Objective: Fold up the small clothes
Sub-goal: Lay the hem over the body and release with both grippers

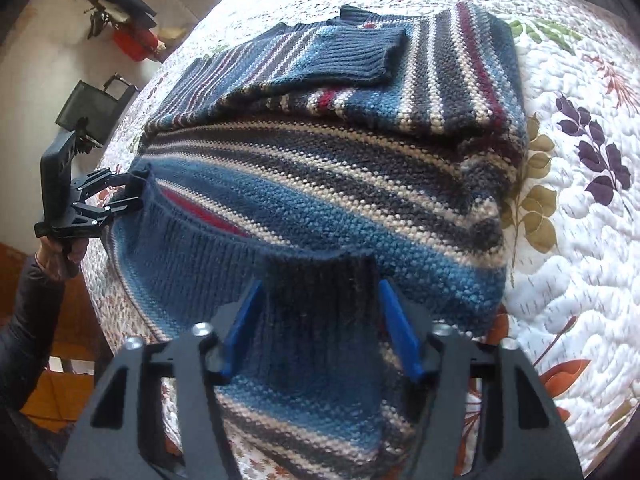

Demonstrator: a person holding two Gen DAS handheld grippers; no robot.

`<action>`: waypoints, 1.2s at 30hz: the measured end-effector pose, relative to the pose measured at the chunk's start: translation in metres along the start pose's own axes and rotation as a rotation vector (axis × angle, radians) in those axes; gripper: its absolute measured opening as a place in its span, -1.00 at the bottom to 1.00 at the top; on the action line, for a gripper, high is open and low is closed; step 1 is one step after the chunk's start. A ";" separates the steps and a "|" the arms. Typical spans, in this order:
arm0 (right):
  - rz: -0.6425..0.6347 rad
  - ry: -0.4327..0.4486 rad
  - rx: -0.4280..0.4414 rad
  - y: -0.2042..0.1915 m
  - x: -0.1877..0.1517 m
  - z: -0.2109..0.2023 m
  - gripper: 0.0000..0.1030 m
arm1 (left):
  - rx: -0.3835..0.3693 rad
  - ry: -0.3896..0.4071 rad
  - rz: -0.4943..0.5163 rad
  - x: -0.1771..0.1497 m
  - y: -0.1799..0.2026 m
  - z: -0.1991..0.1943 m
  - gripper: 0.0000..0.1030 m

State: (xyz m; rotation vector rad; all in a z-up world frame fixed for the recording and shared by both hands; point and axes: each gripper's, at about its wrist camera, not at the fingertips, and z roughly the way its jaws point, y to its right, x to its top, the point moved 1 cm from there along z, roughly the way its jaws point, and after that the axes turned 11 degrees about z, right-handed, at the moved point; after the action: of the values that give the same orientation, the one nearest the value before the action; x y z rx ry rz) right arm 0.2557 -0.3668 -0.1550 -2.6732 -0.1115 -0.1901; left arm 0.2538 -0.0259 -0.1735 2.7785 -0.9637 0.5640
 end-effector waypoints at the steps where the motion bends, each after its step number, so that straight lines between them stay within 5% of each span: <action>1: -0.001 0.001 0.002 0.001 0.000 -0.001 -0.09 | -0.001 0.004 0.004 -0.001 0.002 0.000 0.43; 4: -0.005 0.005 0.020 0.003 -0.003 -0.005 -0.35 | -0.015 0.021 0.002 -0.004 0.003 -0.003 0.40; 6: -0.007 0.009 0.031 0.004 -0.005 -0.007 -0.79 | -0.027 0.035 -0.016 -0.007 0.003 -0.005 0.39; 13: -0.005 0.030 0.028 0.006 -0.007 -0.012 -0.80 | -0.030 0.040 -0.063 -0.010 -0.008 -0.008 0.09; 20: -0.005 0.020 0.020 0.004 -0.007 -0.008 -0.40 | -0.099 0.040 -0.119 -0.004 -0.020 -0.004 0.60; 36: 0.004 0.012 0.036 0.003 -0.004 0.004 -0.20 | 0.026 0.059 -0.098 -0.016 -0.030 -0.018 0.62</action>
State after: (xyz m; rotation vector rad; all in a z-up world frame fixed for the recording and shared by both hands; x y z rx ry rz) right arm 0.2528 -0.3677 -0.1600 -2.6355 -0.1051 -0.2010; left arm 0.2551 0.0110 -0.1637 2.7957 -0.8091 0.6445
